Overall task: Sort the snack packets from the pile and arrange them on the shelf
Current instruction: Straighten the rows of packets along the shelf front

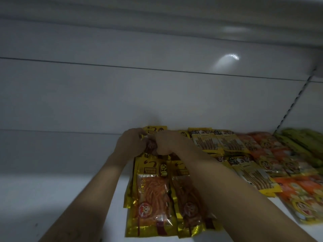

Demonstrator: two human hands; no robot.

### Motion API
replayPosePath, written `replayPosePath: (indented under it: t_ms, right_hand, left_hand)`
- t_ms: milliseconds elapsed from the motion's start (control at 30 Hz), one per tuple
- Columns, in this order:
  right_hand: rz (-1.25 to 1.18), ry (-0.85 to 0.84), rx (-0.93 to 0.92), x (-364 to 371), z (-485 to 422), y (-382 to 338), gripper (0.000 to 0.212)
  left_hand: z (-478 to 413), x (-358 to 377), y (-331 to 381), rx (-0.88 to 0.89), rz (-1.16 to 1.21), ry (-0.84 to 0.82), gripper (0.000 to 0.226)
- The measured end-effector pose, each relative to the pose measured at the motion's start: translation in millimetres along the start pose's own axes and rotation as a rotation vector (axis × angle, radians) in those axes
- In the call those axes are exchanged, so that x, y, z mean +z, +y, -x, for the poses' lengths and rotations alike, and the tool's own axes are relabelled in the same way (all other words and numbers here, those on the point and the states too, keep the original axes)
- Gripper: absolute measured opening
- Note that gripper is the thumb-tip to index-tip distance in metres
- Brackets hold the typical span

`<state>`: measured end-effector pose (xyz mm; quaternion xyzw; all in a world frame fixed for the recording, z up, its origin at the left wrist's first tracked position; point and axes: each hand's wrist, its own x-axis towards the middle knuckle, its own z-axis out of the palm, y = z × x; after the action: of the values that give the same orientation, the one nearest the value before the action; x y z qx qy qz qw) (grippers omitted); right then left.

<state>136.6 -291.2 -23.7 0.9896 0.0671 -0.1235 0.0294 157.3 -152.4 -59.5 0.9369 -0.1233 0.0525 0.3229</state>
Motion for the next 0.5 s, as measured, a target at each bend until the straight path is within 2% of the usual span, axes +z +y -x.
replayPosePath:
  t_ms: [100,167,300,400,500]
  right_hand:
    - [-0.098,0.077,-0.003,-17.5,20.1,15.8,0.067]
    - [-0.132,0.17,0.033,-38.2,41.4,36.0,0.07]
    - [-0.044,0.154,0.116,-48.8,61.9,67.7,0.061]
    - [0.002,0.123,0.082,-20.8,47.6,61.1,0.047]
    - [0.113,0.008,0.043,6.1,26.3,51.3,0.039]
  left_hand:
    - [5.8,-16.4,13.9,0.057,-0.131,-0.017,0.035]
    - [10.0,-26.5,25.4,0.104,-0.241,-0.036,0.038]
    - [18.6,-25.0,49.3,0.219,-0.5,-0.18,0.035]
    - [19.7,-12.6,55.7,0.236,-0.541,-0.255,0.025]
    - [18.0,-5.0,52.2,0.215,-0.555,-0.289,0.021]
